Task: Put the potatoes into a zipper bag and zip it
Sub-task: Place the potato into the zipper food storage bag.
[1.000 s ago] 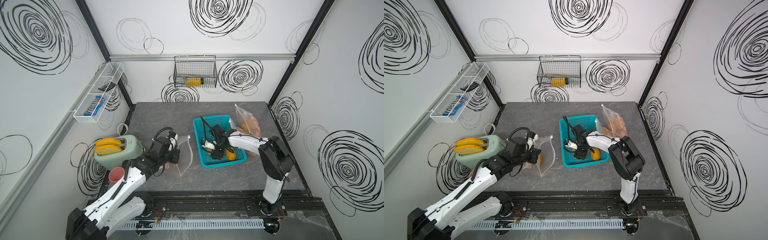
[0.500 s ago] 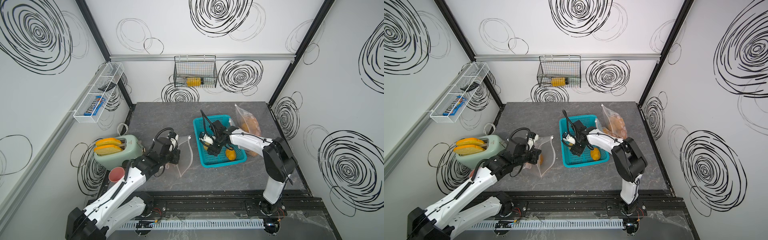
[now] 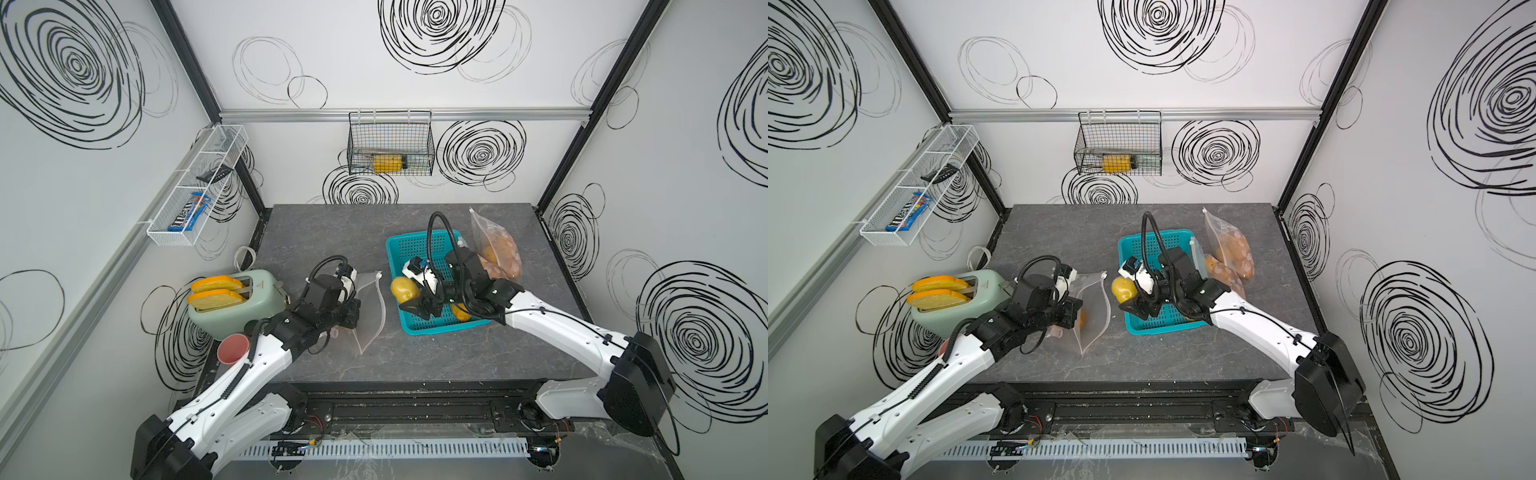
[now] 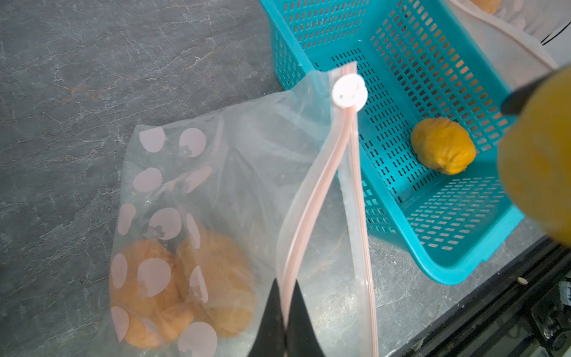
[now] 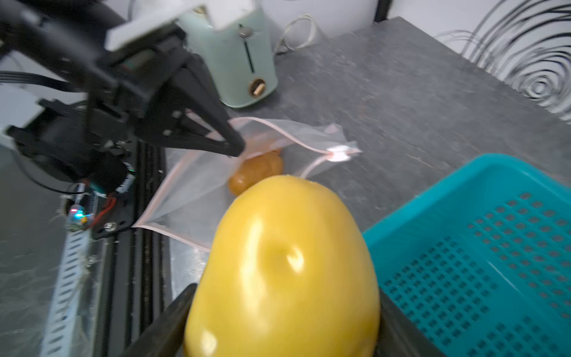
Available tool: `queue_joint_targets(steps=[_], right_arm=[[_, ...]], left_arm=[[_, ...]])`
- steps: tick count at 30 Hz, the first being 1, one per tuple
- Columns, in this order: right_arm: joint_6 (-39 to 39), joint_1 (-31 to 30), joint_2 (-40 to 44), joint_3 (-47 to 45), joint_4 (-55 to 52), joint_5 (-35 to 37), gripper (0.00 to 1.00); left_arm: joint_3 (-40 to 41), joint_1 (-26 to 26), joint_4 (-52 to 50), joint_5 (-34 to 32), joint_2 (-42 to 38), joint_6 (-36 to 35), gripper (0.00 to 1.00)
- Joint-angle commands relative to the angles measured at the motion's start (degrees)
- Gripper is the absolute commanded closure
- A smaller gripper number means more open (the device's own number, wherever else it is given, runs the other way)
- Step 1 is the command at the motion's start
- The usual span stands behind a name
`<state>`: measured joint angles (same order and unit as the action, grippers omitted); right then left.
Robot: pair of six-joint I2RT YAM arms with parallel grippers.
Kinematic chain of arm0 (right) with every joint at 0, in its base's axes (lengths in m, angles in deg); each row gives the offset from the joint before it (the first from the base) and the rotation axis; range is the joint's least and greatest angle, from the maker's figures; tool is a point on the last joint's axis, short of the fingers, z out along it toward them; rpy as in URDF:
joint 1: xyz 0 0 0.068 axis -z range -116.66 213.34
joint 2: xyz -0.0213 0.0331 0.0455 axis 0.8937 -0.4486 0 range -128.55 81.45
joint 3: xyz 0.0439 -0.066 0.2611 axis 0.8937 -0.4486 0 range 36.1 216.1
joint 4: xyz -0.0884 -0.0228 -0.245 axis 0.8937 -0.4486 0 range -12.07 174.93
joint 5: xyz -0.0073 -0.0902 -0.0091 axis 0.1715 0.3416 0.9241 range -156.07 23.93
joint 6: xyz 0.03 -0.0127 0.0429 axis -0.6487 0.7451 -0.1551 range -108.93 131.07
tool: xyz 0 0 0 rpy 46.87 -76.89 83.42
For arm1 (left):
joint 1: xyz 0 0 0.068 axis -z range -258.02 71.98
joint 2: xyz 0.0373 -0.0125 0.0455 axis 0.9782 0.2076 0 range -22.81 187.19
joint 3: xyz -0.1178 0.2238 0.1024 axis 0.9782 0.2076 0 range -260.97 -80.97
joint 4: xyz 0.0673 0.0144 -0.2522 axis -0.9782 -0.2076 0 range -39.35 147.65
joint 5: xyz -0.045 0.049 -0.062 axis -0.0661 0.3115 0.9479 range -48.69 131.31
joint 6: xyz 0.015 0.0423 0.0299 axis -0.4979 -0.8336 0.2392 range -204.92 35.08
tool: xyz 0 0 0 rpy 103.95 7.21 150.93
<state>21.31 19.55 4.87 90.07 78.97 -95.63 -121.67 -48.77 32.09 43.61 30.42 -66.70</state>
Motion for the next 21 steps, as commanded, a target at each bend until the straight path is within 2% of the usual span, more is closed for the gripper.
queue_joint_targets(steps=[1,4,10,21], right_arm=[[-4.9,-3.3,-1.5,-0.8,9.0,-5.7,0.48],[-7.8,-5.4,-4.3,-0.6,10.3,-5.6,0.48],[-17.8,-5.7,-11.0,-0.3,14.7,-4.1,0.5],[-29.0,-6.5,-21.4,8.8,10.1,-0.9,0.49]], left_arm=[[0.3,-0.1,1.9,-0.2,-0.5,0.5,1.0],[0.3,-0.1,1.9,-0.1,-0.6,0.5,1.0],[0.3,-0.1,1.9,-0.1,-0.8,0.5,1.0],[0.3,-0.1,2.0,0.2,-0.7,0.4,1.0]])
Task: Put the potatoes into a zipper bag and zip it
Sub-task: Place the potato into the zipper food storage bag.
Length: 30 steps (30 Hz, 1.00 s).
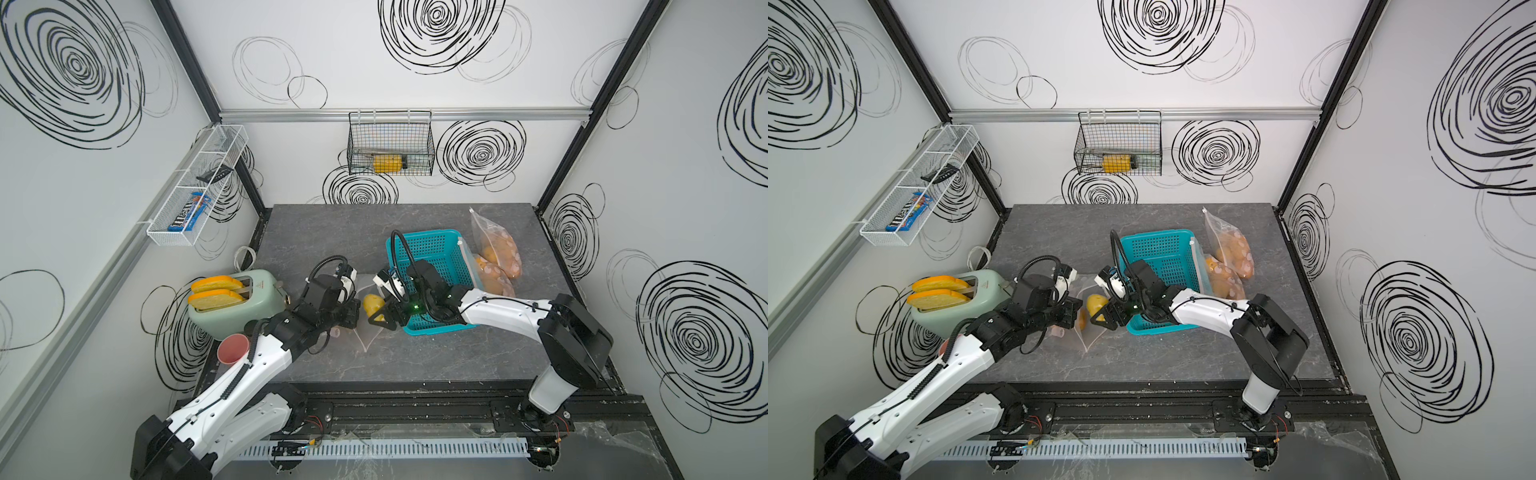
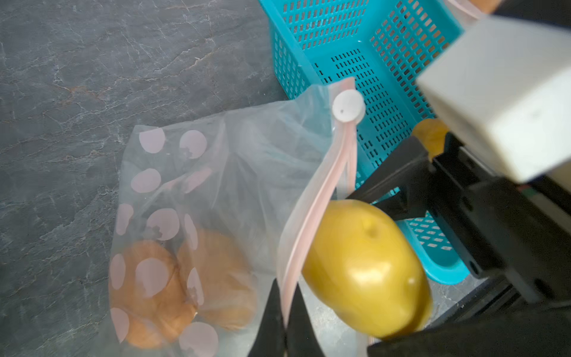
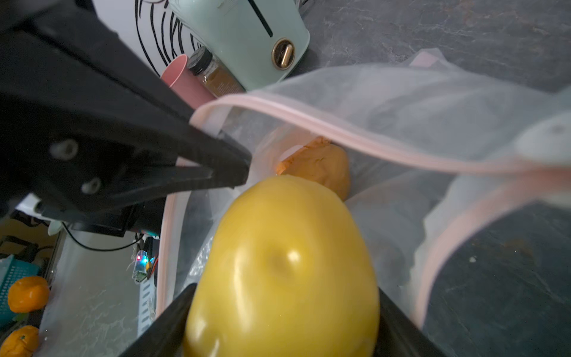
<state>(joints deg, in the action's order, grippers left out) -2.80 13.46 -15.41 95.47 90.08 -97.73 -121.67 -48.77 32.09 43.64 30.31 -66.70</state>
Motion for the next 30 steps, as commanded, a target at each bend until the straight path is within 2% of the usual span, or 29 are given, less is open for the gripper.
queue_joint_targets(steps=[1,7,16,24,30], right_arm=[[-6.7,-0.4,-2.2,4.7,-2.5,2.6,0.48],[-14.8,-0.5,-7.5,12.1,-9.5,7.4,0.44],[-23.5,-0.5,-8.6,14.1,-7.4,8.6,0.33],[-26.1,-0.5,-7.0,14.1,-5.3,10.5,0.25],[-24.2,0.1,-5.4,14.2,-5.9,8.1,0.18]], left_arm=[[0.3,-0.1,2.0,0.2,-0.5,0.4,1.0],[0.3,-0.1,2.1,0.3,-0.4,0.4,1.0],[0.4,-0.1,2.1,0.6,-0.4,0.3,1.0],[0.4,-0.1,2.1,0.7,-0.4,0.3,1.0],[0.5,0.0,2.3,0.8,-0.4,0.4,1.0]])
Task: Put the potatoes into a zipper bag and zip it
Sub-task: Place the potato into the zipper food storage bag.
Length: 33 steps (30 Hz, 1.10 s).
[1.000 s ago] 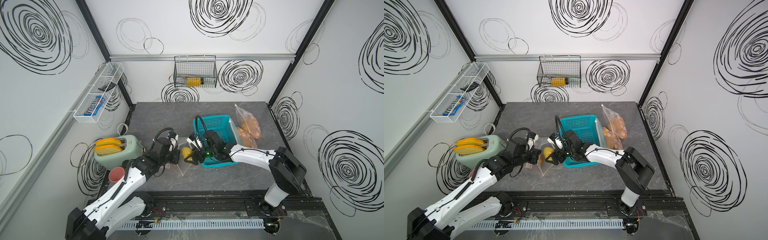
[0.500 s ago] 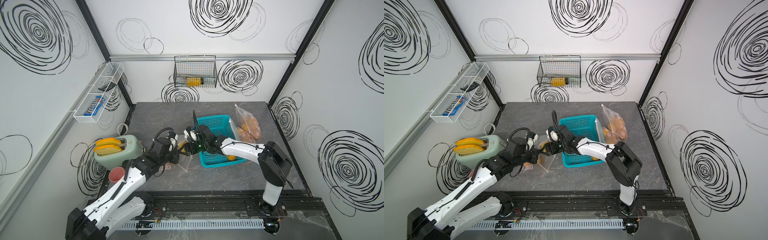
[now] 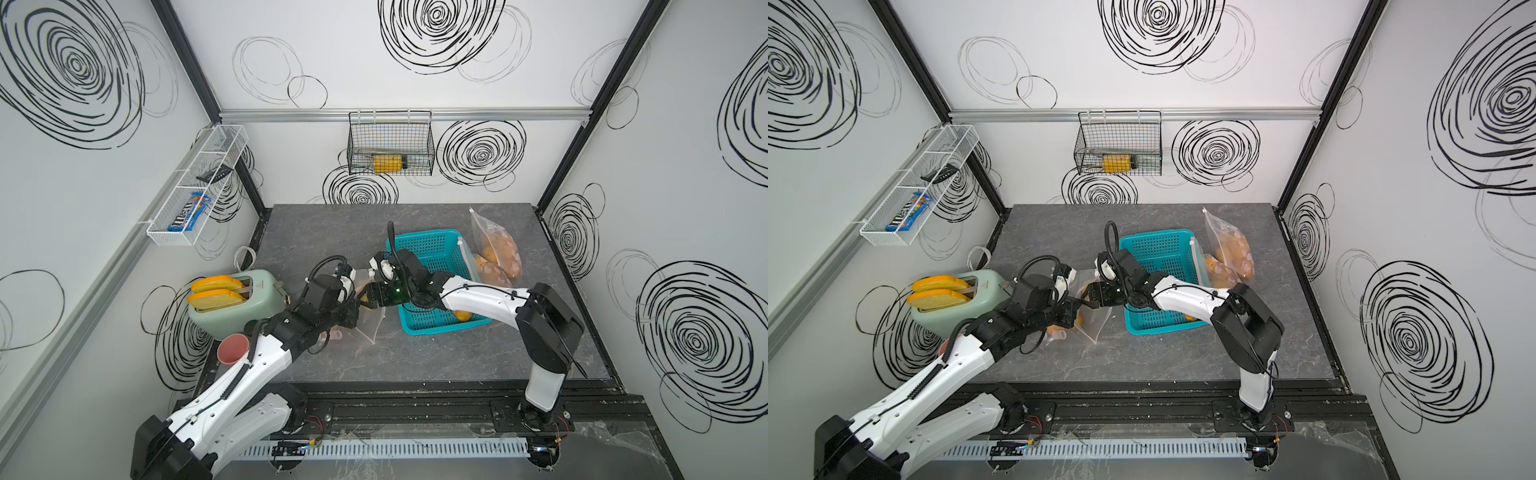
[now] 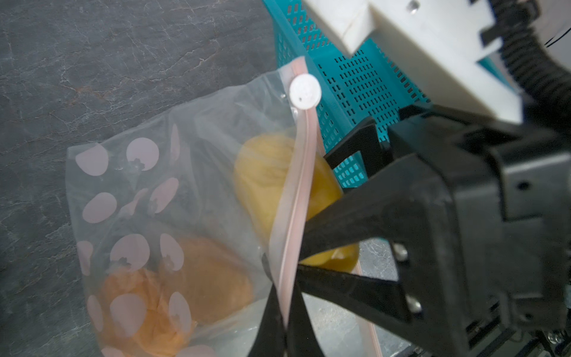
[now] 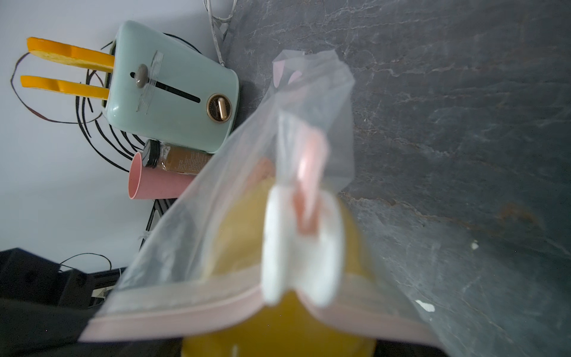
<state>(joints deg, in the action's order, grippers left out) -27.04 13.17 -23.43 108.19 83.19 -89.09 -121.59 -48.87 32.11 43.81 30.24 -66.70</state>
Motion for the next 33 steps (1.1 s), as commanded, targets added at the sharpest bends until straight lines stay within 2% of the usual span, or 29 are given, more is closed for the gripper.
queue_joint_targets(steps=[1,10,19,22,26,29,33], right_arm=[[0.4,0.4,3.0,1.0,1.4,-0.3,0.17],[4.1,0.4,6.6,-0.1,0.2,1.3,0.15],[14.2,0.9,14.1,-4.8,-1.0,1.3,0.22],[18.6,2.7,18.4,-7.4,-3.2,6.7,0.23],[21.2,8.3,23.4,-10.9,-6.8,12.5,0.23],[22.2,11.6,24.7,-11.1,-13.4,18.5,0.22],[25.8,12.7,24.6,-11.5,-20.1,27.9,0.19]], left_arm=[[0.4,0.1,2.2,0.6,-0.2,0.3,1.0],[0.3,0.1,2.1,0.3,-0.1,0.5,1.0],[0.3,0.1,2.1,0.1,-0.2,0.5,1.0],[0.4,0.1,2.1,0.0,-0.4,0.5,1.0],[0.4,0.1,2.1,0.1,-0.4,0.5,1.0],[0.4,0.1,2.1,0.2,-0.6,0.5,1.0],[0.4,0.2,2.2,0.5,-0.8,0.5,1.0]])
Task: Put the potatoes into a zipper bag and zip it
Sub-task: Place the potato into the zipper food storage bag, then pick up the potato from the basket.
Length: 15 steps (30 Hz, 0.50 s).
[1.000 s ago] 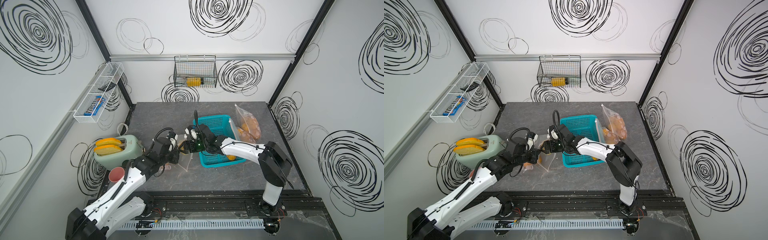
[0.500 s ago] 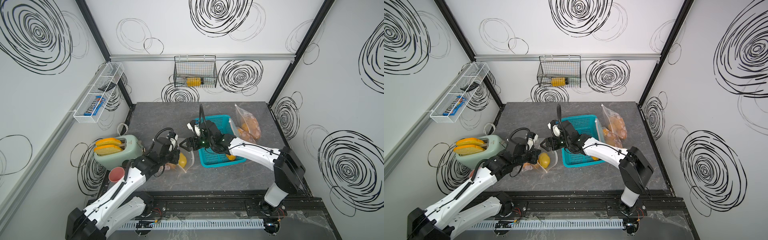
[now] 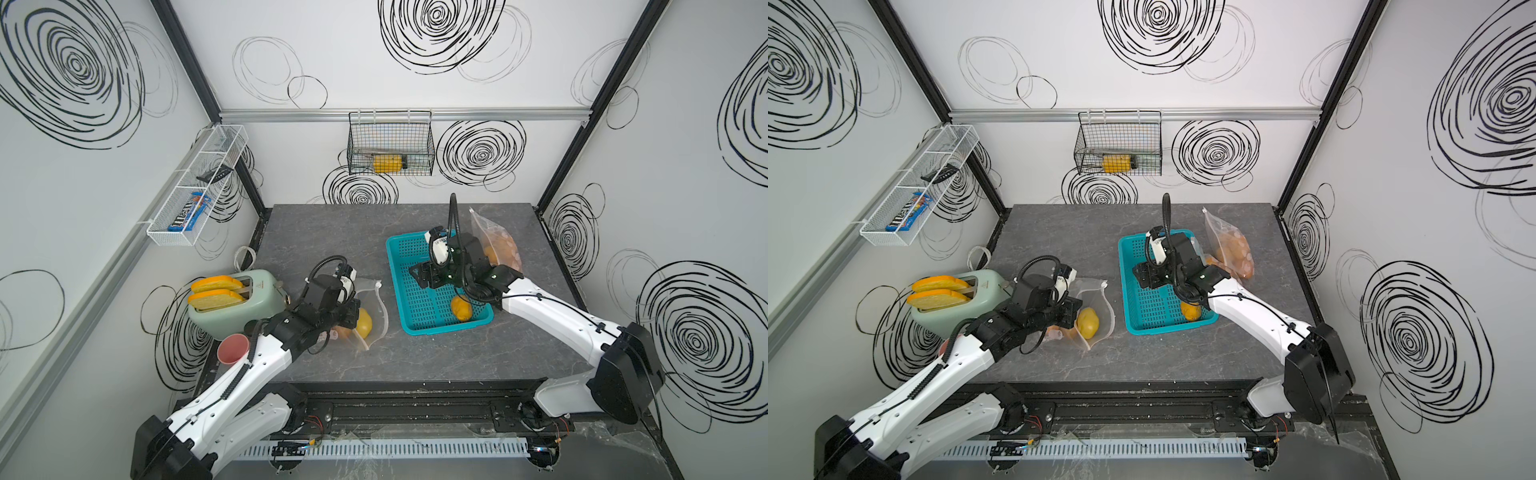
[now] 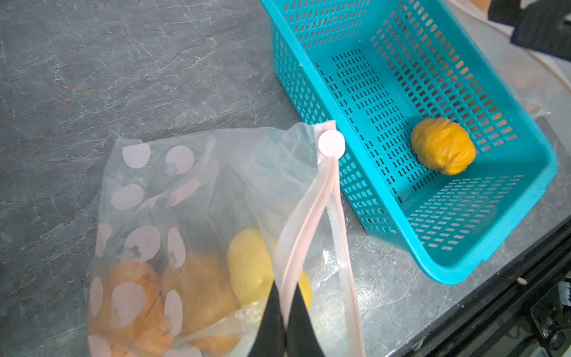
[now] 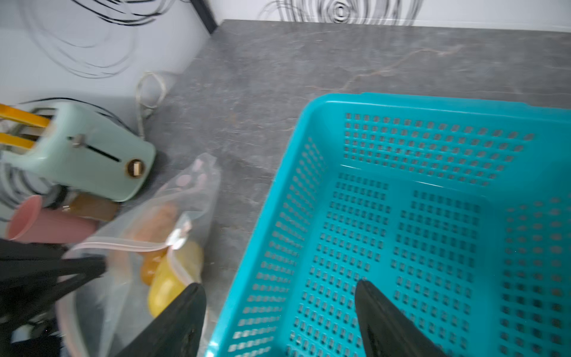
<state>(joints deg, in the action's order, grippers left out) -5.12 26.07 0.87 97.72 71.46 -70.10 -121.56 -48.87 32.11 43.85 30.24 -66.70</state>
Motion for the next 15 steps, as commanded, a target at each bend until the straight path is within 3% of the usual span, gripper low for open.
queue_joint_targets(steps=[1,3,10,13,15], right_arm=[[4.0,-0.1,-0.2,-0.7,-10.2,11.7,0.19],[4.1,0.0,-2.0,0.6,-13.9,15.4,0.19],[2.4,-0.1,-13.4,7.7,-28.5,17.0,0.18],[1.3,-0.1,-17.0,8.6,-31.9,22.3,0.18],[1.2,-0.1,-16.7,7.5,-31.2,21.6,0.18]], left_arm=[[0.3,0.1,2.2,0.4,-0.9,0.4,1.0],[0.3,0.1,2.3,0.4,-0.9,0.4,1.0],[0.4,0.4,2.2,0.3,-1.2,0.5,1.0],[0.4,0.5,2.2,0.3,-1.2,0.5,1.0],[0.4,0.5,2.2,0.3,-1.2,0.5,1.0]])
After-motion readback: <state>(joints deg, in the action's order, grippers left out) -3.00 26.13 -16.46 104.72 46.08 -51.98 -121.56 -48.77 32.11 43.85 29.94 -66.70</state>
